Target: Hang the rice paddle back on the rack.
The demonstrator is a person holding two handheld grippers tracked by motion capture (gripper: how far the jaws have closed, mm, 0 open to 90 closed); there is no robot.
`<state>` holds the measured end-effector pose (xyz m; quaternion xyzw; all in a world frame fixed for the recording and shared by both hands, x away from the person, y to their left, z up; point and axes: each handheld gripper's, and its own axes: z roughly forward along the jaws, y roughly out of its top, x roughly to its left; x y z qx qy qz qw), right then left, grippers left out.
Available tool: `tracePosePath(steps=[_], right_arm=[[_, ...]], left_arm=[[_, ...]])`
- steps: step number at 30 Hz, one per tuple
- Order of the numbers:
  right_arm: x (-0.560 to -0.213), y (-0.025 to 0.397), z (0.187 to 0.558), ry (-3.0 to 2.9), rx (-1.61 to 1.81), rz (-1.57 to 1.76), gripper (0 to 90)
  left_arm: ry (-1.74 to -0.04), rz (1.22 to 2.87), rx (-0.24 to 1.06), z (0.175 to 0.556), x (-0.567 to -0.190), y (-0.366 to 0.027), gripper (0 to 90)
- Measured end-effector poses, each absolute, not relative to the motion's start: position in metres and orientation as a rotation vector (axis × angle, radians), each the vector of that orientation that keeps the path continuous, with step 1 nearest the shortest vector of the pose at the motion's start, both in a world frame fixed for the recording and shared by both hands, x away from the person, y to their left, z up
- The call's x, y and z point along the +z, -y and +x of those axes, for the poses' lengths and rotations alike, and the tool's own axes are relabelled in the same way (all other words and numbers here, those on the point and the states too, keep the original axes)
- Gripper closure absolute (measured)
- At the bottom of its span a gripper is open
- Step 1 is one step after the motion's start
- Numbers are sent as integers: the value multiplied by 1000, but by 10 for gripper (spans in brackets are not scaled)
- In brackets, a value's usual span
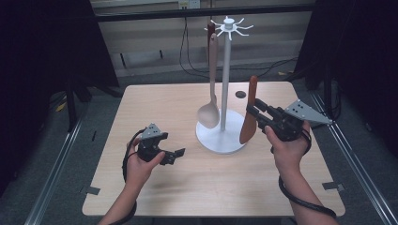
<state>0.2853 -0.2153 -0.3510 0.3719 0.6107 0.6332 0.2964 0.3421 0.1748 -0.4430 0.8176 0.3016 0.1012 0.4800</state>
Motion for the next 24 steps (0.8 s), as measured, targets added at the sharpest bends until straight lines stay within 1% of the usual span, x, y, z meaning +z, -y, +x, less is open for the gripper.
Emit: tracePosePath(steps=[24], right_arm=[[-326, 195, 286, -1510, 1703, 947, 660]], left_arm=[[-737, 1980, 244, 343, -443, -176, 27]])
